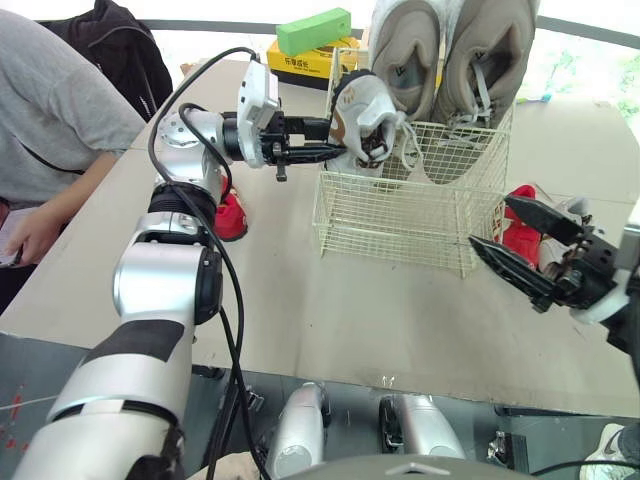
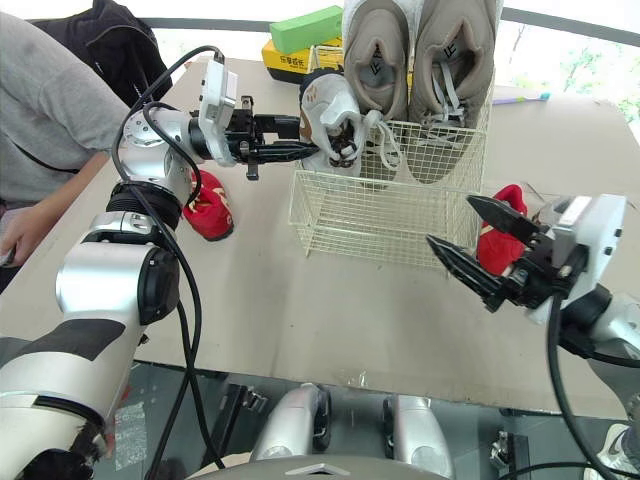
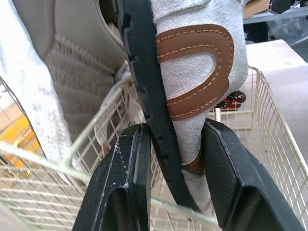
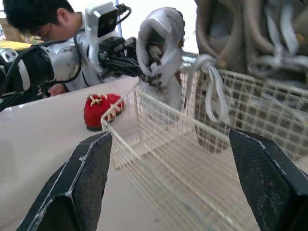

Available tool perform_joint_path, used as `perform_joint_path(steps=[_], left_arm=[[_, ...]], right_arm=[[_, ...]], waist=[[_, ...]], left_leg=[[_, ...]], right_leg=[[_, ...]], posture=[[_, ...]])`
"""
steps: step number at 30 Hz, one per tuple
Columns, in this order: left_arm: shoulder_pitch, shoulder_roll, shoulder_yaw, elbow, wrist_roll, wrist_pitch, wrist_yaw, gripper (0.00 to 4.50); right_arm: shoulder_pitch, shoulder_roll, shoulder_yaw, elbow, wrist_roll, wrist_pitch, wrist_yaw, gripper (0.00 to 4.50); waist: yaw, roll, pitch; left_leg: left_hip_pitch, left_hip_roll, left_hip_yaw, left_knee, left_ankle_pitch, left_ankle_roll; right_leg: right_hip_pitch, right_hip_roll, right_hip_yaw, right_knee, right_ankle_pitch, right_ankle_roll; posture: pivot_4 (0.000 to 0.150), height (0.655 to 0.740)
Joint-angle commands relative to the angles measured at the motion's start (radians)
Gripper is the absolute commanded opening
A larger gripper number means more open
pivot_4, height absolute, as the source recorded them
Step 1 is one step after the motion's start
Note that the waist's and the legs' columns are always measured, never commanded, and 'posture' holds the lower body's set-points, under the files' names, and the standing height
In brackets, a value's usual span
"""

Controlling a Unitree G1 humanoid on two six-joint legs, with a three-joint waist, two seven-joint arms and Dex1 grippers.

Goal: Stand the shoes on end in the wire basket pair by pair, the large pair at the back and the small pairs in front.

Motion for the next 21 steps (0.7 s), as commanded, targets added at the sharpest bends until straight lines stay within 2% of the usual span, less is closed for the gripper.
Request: perform_joint_path(steps=[1,4,14,15,16,19,21], left_arm=[[-0.042,0.01,0.012,0.012,0.002,-0.008,-0.007,1.79],[-0.054,0.007,0.02,0.03,0.001,0.001,-0.007,1.79],[-0.067,0.026,-0.008,0.085,0.09,-0.011,0.001,1.79],[-0.07,0.03,-0.003,0.086,0.098,-0.014,0.001,2.29],[-0.073,0.034,0.005,0.085,0.101,-0.016,0.0,2.52],[-0.084,0.053,0.03,0.076,0.095,0.001,0.002,3.85],[-0.084,0.066,0.035,0.064,0.091,0.014,-0.004,4.34]], right_arm=[[0.055,-0.049,-0.094,0.019,-0.058,-0.043,0.125,3.67],[0.097,-0.077,-0.117,0.04,-0.106,-0.065,0.207,3.67],[0.076,-0.044,-0.059,0.019,-0.13,-0.072,0.177,3.67],[0.075,-0.042,-0.055,0.017,-0.133,-0.071,0.175,3.78],[0.075,-0.041,-0.053,0.014,-0.134,-0.07,0.173,3.78],[0.079,-0.038,-0.054,0.004,-0.131,-0.067,0.167,3.78],[0.084,-0.035,-0.056,0.0,-0.132,-0.065,0.165,3.78]], waist=[[-0.001,0.0,0.0],[-0.004,0.0,0.0],[-0.014,0.0,0.0],[-0.014,0.0,0.0],[-0.015,0.0,0.0],[-0.02,0.0,0.0],[-0.02,0.0,0.0]], left_leg=[[0.0,0.0,0.0,0.0,0.0,0.0],[0.0,0.0,0.0,0.0,0.0,0.0],[0.001,0.0,-0.001,0.002,0.0,0.0],[0.001,0.0,-0.001,0.002,0.0,0.0],[0.001,0.0,-0.001,0.002,0.0,0.0],[0.003,0.0,-0.001,0.003,0.0,0.0],[0.004,0.0,-0.001,0.003,0.0,0.0]], right_leg=[[0.0,0.0,0.0,0.0,0.0,0.0],[0.0,0.0,-0.002,0.001,0.0,0.0],[0.001,0.0,-0.002,0.002,-0.001,0.001],[0.001,0.0,-0.002,0.002,-0.001,0.001],[0.001,0.0,-0.002,0.003,-0.001,0.001],[0.002,0.0,-0.001,0.004,-0.001,0.002],[0.002,0.0,0.0,0.006,-0.001,0.002]], posture=[[0.15,0.74],[0.15,0.74],[0.15,0.74],[0.15,0.74],[0.15,0.74],[0.15,0.74],[0.15,0.74]])
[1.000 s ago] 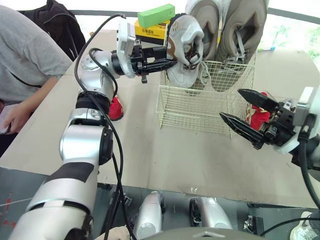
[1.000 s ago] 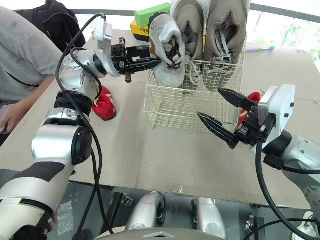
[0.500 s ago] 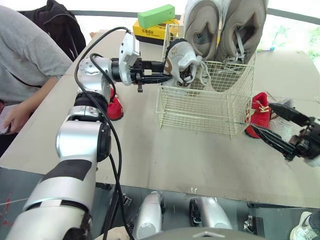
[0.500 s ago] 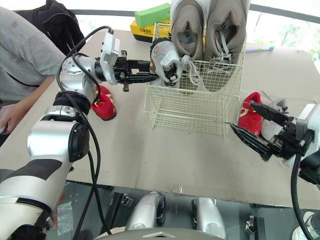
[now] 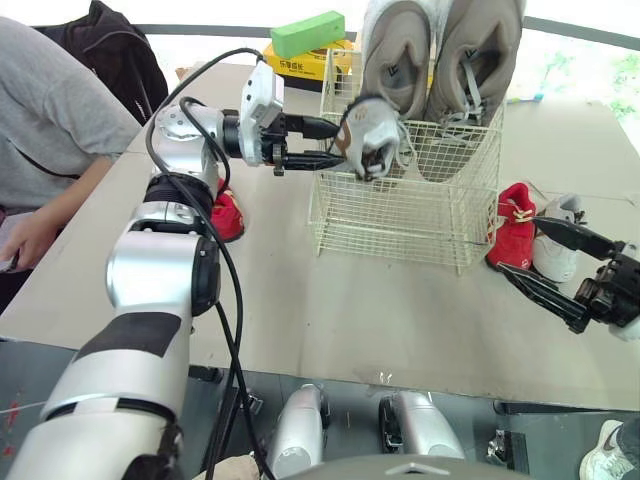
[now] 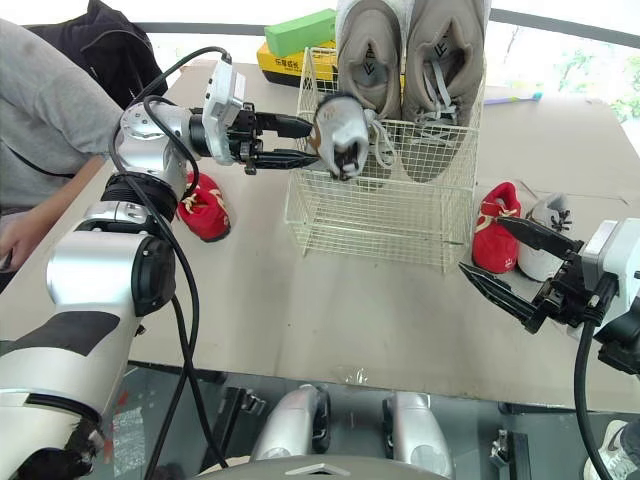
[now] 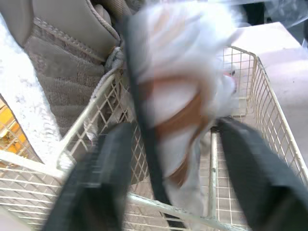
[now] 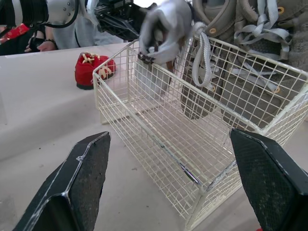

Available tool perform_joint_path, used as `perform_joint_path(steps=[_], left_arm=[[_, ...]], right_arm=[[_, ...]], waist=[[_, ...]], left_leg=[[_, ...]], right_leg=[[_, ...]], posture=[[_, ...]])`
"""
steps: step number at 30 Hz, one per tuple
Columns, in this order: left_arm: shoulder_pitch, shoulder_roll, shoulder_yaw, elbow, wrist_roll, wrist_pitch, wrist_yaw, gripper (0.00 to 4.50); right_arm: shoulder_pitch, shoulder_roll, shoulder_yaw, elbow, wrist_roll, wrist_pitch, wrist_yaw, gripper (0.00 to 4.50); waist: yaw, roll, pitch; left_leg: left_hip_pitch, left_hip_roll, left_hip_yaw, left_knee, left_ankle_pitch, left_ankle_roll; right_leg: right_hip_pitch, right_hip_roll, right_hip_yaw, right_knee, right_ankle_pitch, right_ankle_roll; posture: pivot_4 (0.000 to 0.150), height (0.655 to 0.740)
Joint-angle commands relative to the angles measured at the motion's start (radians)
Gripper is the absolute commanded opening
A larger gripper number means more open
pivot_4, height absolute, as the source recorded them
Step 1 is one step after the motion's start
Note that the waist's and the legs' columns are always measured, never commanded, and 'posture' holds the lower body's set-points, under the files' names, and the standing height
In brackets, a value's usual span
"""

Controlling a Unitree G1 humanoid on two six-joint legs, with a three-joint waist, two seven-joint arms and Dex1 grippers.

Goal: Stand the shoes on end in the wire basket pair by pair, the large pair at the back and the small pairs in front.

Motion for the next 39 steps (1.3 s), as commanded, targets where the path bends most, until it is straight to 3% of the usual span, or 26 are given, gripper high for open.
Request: perform_joint_path(steps=[1,10,13,17,23,27,30,39], left_arm=[[-0.021,0.043,0.025,-0.026,-0.018,0.029,-0.005,4.34],[0.106,0.083,0.01,-0.328,-0.206,0.234,-0.005,4.34],[0.223,0.079,0.032,-0.578,-0.294,0.402,0.012,4.34],[0.476,0.054,0.069,-1.136,-0.562,0.801,0.207,4.34],[0.748,-0.011,0.033,-1.57,-0.689,0.975,0.471,4.34],[0.838,-0.068,0.003,-1.714,-0.714,1.013,0.621,4.34],[0.878,-0.052,-0.022,-1.764,-0.713,1.016,0.629,4.34],[0.94,0.009,-0.028,-1.825,-0.715,1.0,0.633,4.34]], right_arm=[[0.0,0.004,-0.003,-0.028,0.001,-0.011,-0.005,3.78],[-0.087,0.003,0.076,0.028,-0.069,0.013,-0.086,3.78],[-0.132,-0.002,0.067,0.05,-0.042,0.05,-0.132,3.78],[-0.209,-0.087,0.042,0.155,-0.096,0.212,-0.278,3.78],[-0.39,-0.127,0.078,0.398,-0.058,0.43,-0.38,3.78],[-0.543,-0.224,0.24,0.602,-0.187,0.538,-0.374,3.78],[-0.64,-0.222,0.266,0.752,-0.19,0.576,-0.318,3.78],[-0.847,-0.284,0.462,1.155,-0.384,0.479,-0.037,3.78]], waist=[[0.001,0.0,0.0],[0.005,0.0,0.0],[0.003,0.0,0.0],[-0.002,0.0,0.0],[-0.001,0.003,-0.002],[0.0,0.004,-0.001],[0.002,0.005,-0.001],[0.001,0.005,-0.001]], left_leg=[[0.0,0.0,0.0,0.0,0.0,0.0],[-0.001,0.001,0.0,0.005,0.0,0.0],[0.0,0.001,0.0,0.006,0.0,0.0],[0.0,0.006,0.002,0.007,0.001,-0.001],[0.004,0.007,0.003,0.007,0.0,-0.001],[0.005,0.006,0.004,0.007,0.0,0.0],[0.005,0.005,0.004,0.007,0.0,0.0],[0.004,0.001,0.004,0.007,0.0,0.0]], right_leg=[[0.0,0.0,0.0,0.001,0.0,0.0],[0.0,-0.001,0.001,0.004,0.001,-0.001],[0.0,-0.001,0.003,0.006,0.001,-0.002],[-0.001,-0.002,0.006,0.009,0.0,-0.001],[0.001,-0.001,0.008,0.011,0.0,-0.001],[0.001,0.0,0.01,0.011,0.0,-0.001],[0.001,0.001,0.01,0.011,0.0,-0.001],[0.001,0.0,0.011,0.01,0.0,-0.001]], posture=[[0.15,0.74],[0.15,0.74],[0.15,0.74],[0.15,0.74],[0.15,0.74],[0.15,0.74],[0.15,0.74],[0.15,0.74]])
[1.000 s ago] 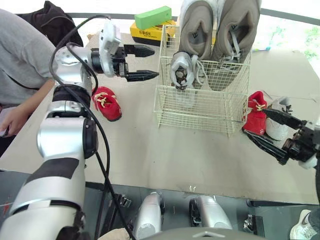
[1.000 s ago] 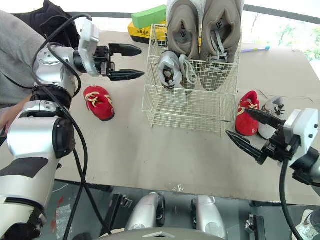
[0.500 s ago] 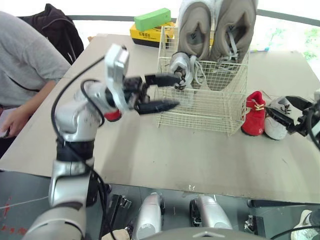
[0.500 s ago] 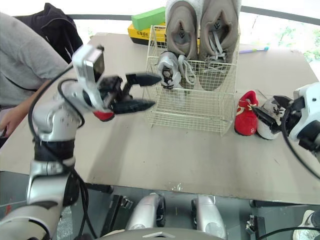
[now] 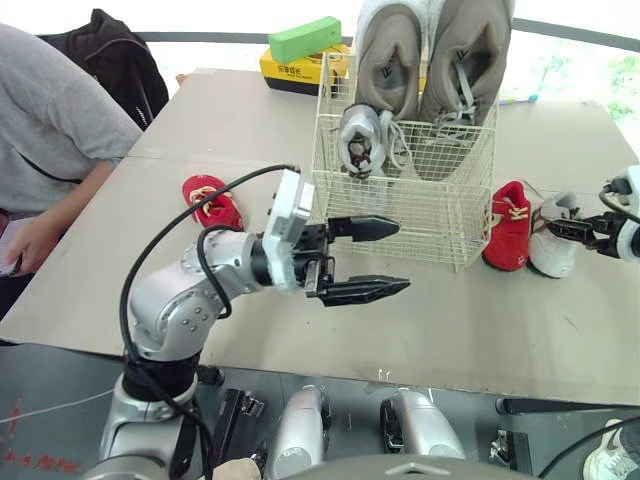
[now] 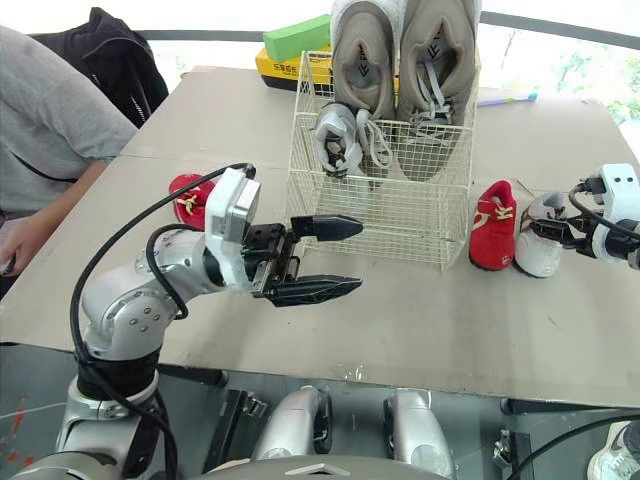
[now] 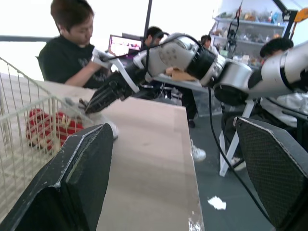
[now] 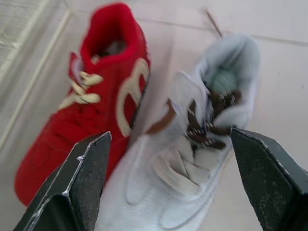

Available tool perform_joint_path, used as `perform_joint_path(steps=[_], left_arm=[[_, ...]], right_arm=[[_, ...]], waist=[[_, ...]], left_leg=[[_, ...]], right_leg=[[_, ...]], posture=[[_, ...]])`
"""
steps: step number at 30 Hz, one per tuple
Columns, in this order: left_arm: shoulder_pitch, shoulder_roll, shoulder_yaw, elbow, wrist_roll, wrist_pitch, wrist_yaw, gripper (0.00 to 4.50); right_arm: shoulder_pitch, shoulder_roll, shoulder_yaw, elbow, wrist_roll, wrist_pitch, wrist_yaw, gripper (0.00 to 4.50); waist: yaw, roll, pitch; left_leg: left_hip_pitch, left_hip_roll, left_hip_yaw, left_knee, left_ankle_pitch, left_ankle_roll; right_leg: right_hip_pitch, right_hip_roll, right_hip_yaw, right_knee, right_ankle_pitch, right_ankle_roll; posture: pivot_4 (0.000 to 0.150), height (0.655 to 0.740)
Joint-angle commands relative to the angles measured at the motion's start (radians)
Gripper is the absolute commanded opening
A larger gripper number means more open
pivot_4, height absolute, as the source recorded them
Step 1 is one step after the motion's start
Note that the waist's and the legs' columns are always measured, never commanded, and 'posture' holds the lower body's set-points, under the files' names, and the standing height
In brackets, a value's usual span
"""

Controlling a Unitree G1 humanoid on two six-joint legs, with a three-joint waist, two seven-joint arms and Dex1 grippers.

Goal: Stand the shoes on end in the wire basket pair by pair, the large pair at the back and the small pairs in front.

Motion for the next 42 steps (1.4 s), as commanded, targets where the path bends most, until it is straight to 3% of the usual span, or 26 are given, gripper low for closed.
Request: perform_joint_path(steps=[1,14,17,23,24,26,28,33,37,40,42], left_arm=[[0.017,0.007,0.008,-0.064,-0.025,-0.016,0.019,4.34],[0.019,0.018,-0.004,-0.044,-0.011,-0.059,0.013,4.34],[0.017,0.02,-0.008,-0.034,-0.009,-0.068,0.006,4.5],[0.019,0.024,-0.013,-0.025,-0.004,-0.082,-0.002,4.5],[0.02,0.023,-0.012,-0.023,-0.005,-0.083,-0.002,4.5],[0.027,0.022,-0.011,-0.025,-0.009,-0.083,0.0,4.5],[0.034,0.02,-0.011,-0.025,-0.011,-0.084,0.003,4.5],[0.054,0.017,-0.007,-0.022,-0.008,-0.092,0.009,4.5],[0.083,-0.024,0.017,-0.009,-0.036,-0.098,0.056,4.5],[0.117,-0.072,0.04,0.016,0.012,-0.16,0.108,4.5],[0.137,-0.09,0.053,0.024,0.021,-0.187,0.128,4.5]], right_arm=[[-0.076,-0.037,0.032,0.114,-0.08,-0.052,0.08,3.78],[-0.26,0.027,0.129,0.438,-0.271,-0.163,0.255,3.78],[-0.278,0.046,0.142,0.502,-0.312,-0.199,0.274,3.11],[-0.288,0.064,0.135,0.548,-0.357,-0.235,0.302,0.29],[-0.283,0.06,0.122,0.541,-0.354,-0.238,0.304,0.04],[-0.264,0.049,0.087,0.514,-0.338,-0.236,0.303,0.04],[-0.22,0.026,0.02,0.444,-0.303,-0.223,0.295,0.04],[-0.06,-0.01,-0.322,0.05,-0.142,-0.132,0.222,0.04],[-0.06,0.21,-0.586,-0.523,0.133,-0.154,0.069,0.04],[-0.078,0.427,-0.498,-0.769,0.147,-0.276,-0.087,0.04],[-0.026,0.496,-0.347,-0.835,0.004,-0.4,-0.138,0.04]], waist=[[-0.001,0.0,0.0],[0.0,0.001,0.0],[0.0,0.001,0.0],[0.0,0.001,0.0],[0.0,0.001,0.0],[0.0,0.001,0.0],[0.003,0.001,0.0],[0.006,0.01,0.003],[-0.017,0.014,0.003],[-0.029,0.011,0.002],[-0.028,0.008,0.0]], left_leg=[[0.0,0.0,0.0,0.0,0.0,0.0],[0.0,0.0,0.0,0.0,0.0,0.0],[0.0,0.0,0.001,0.0,0.0,0.0],[0.0,0.0,0.001,0.0,0.0,0.0],[0.0,0.0,0.001,0.0,0.0,0.0],[0.0,-0.001,0.001,0.0,0.0,0.0],[0.0,-0.001,0.0,0.0,0.0,0.0],[-0.001,-0.001,0.001,-0.001,0.0,0.0],[0.002,0.0,0.0,-0.003,0.0,0.0],[0.003,0.005,-0.005,-0.002,0.0,-0.001],[0.004,0.008,-0.005,-0.004,0.0,-0.001]], right_leg=[[0.0,0.0,0.0,0.0,0.0,0.0],[0.0,0.0,0.001,0.0,0.0,0.0],[0.0,0.0,0.001,0.0,0.0,0.0],[0.0,0.0,0.001,0.0,0.0,0.0],[0.0,0.0,0.001,0.0,0.0,0.0],[0.0,-0.001,0.001,0.0,0.0,0.0],[0.0,-0.001,0.0,0.0,0.0,0.0],[-0.001,-0.002,0.001,-0.001,0.0,0.0],[-0.001,0.0,0.005,0.0,-0.002,0.003],[-0.001,0.003,0.004,0.001,-0.002,0.004],[0.0,0.006,0.002,0.001,-0.002,0.004]], posture=[[0.15,0.74],[0.15,0.74],[0.15,0.74],[0.15,0.74],[0.15,0.74],[0.15,0.74],[0.15,0.74],[0.15,0.74],[0.15,0.74],[0.15,0.74],[0.15,0.74]])
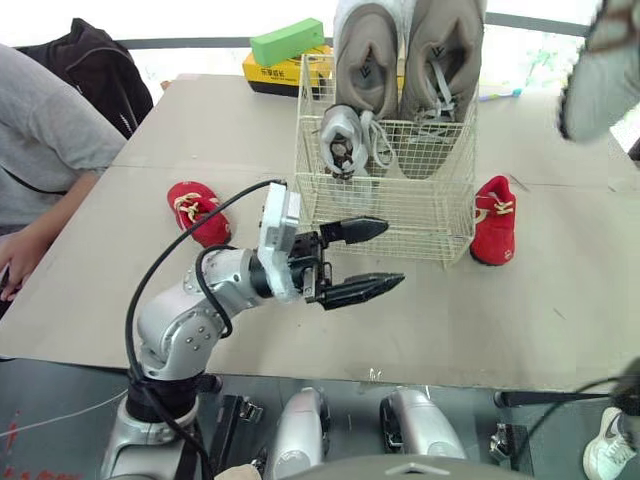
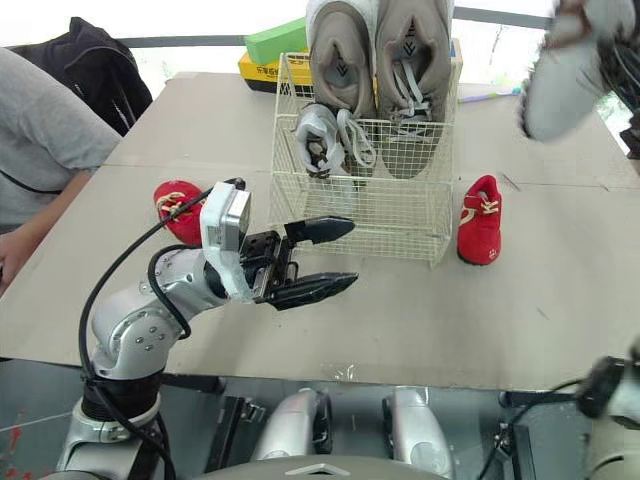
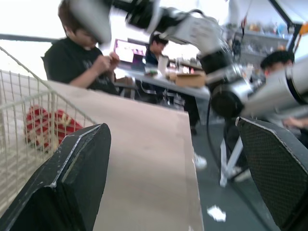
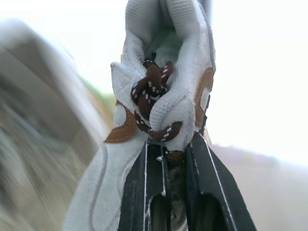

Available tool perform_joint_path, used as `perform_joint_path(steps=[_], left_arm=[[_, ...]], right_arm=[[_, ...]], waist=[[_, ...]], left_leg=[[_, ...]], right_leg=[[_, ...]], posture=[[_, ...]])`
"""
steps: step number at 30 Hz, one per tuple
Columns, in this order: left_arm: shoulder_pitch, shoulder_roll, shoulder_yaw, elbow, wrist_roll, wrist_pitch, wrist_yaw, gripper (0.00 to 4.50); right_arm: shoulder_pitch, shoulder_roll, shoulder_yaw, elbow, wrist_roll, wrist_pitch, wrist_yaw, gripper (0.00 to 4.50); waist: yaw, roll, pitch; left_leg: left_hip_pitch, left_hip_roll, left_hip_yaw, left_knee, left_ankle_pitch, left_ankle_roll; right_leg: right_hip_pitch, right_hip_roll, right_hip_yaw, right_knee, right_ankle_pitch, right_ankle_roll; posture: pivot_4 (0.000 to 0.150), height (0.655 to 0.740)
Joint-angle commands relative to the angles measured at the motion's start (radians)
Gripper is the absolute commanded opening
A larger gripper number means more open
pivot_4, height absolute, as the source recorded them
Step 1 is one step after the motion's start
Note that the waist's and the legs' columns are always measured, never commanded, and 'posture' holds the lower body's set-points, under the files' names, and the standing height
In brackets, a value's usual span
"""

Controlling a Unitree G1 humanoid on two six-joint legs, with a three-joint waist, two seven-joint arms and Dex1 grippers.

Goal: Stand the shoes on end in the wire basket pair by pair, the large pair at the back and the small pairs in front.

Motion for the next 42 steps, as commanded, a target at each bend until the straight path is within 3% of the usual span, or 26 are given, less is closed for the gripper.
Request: perform_joint_path(steps=[1,6,9,18,22,28,38,42], left_arm=[[0.031,-0.025,0.056,0.009,0.005,-0.055,0.045,4.5],[0.087,-0.018,0.087,-0.025,-0.006,-0.084,0.041,4.5],[0.104,-0.009,0.08,-0.133,-0.034,-0.05,0.124,4.5],[0.047,-0.008,0.059,-0.356,-0.161,0.058,0.455,4.5],[0.07,0.018,0.053,-0.399,-0.176,0.079,0.526,4.5],[0.147,0.066,0.08,-0.405,-0.162,0.055,0.526,4.5],[0.164,0.157,0.153,-0.054,-0.018,-0.119,0.183,4.5],[0.205,0.168,0.187,0.002,0.013,-0.178,0.084,4.5]], right_arm=[[0.087,0.1,0.248,-0.109,-0.267,-0.267,-0.128,0.04],[0.166,0.35,0.531,0.012,-0.647,-0.698,-0.379,0.04],[0.188,0.441,0.592,0.159,-0.783,-0.933,-0.491,0.04],[0.184,0.429,0.668,0.496,-0.968,-1.226,-0.582,0.04],[0.233,0.385,0.684,0.535,-0.907,-1.241,-0.495,0.04],[0.302,0.344,0.669,0.405,-0.668,-1.079,-0.308,0.04],[0.329,0.28,0.679,0.247,-0.549,-0.828,-0.171,0.04],[0.336,0.275,0.678,0.236,-0.541,-0.787,-0.155,0.04]], waist=[[0.003,-0.002,-0.001],[0.008,-0.001,-0.001],[0.004,-0.003,-0.001],[0.001,-0.003,-0.002],[0.0,-0.003,-0.002],[0.005,-0.005,-0.003],[0.01,-0.005,-0.003],[0.006,-0.005,-0.003]], left_leg=[[0.0,0.0,0.0,0.0,0.0,0.0],[-0.004,-0.004,0.004,0.001,0.0,0.0],[-0.004,-0.005,0.005,0.001,0.0,0.0],[-0.001,-0.003,0.005,0.001,0.0,0.0],[-0.001,-0.003,0.005,0.001,0.0,0.0],[0.005,-0.002,0.007,0.0,0.0,0.0],[0.008,-0.003,0.008,-0.007,0.0,0.0],[0.009,-0.002,0.011,-0.012,0.0,0.0]], right_leg=[[0.0,-0.001,0.0,0.0,0.0,0.0],[-0.003,-0.004,0.003,0.0,0.001,-0.002],[-0.003,-0.006,0.004,-0.001,0.001,-0.003],[-0.001,-0.006,0.005,0.0,0.003,-0.004],[-0.001,-0.006,0.004,0.0,0.003,-0.005],[0.004,-0.006,0.005,0.0,0.002,-0.005],[0.003,-0.006,0.006,-0.003,0.002,-0.005],[0.003,-0.007,0.008,-0.007,0.002,-0.005]], posture=[[0.15,0.74],[0.15,0.74],[0.15,0.74],[0.15,0.74],[0.15,0.74],[0.15,0.74],[0.15,0.74],[0.15,0.74]])
